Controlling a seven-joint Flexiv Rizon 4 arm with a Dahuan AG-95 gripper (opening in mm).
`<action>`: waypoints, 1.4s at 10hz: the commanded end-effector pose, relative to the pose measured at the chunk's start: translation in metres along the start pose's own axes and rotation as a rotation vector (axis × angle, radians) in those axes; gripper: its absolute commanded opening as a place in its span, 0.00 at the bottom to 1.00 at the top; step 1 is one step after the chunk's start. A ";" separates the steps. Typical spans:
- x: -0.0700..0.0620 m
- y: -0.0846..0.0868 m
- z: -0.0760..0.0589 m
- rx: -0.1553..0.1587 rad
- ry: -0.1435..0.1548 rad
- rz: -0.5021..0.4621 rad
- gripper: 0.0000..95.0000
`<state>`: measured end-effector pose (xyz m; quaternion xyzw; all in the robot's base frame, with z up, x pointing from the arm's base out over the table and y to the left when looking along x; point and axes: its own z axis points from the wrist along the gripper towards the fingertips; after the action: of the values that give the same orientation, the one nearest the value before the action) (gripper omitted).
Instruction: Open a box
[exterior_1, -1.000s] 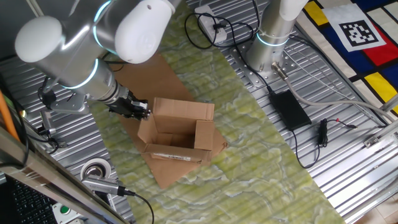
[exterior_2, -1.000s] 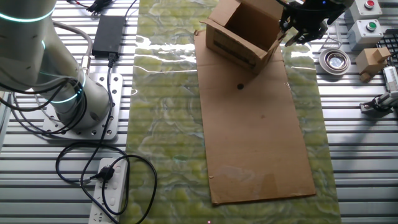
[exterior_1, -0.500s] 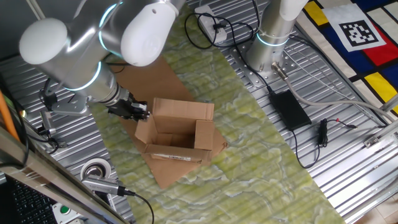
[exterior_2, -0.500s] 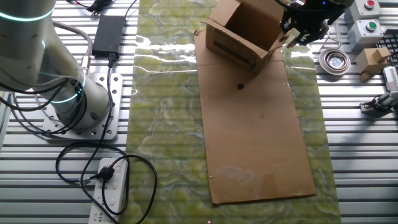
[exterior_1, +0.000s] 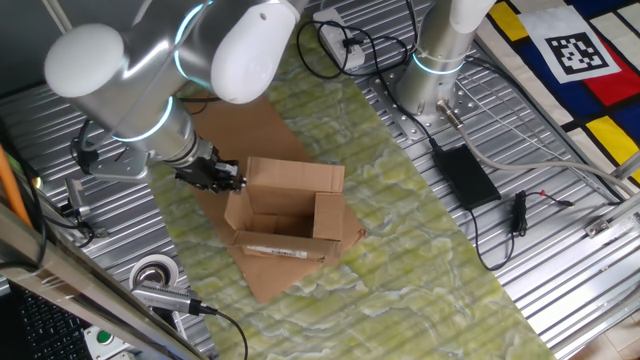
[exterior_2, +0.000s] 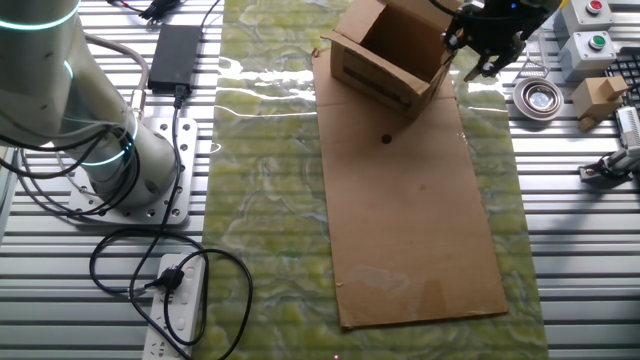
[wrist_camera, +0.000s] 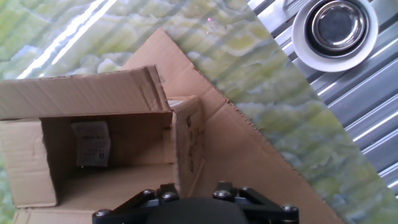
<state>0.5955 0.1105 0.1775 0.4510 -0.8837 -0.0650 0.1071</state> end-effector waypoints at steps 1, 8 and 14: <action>0.000 0.000 -0.002 -0.002 -0.002 -0.001 0.40; 0.000 0.001 -0.007 0.007 0.013 -0.003 0.20; -0.003 -0.001 -0.006 0.024 0.007 -0.006 0.20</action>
<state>0.6001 0.1124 0.1821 0.4544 -0.8830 -0.0532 0.1046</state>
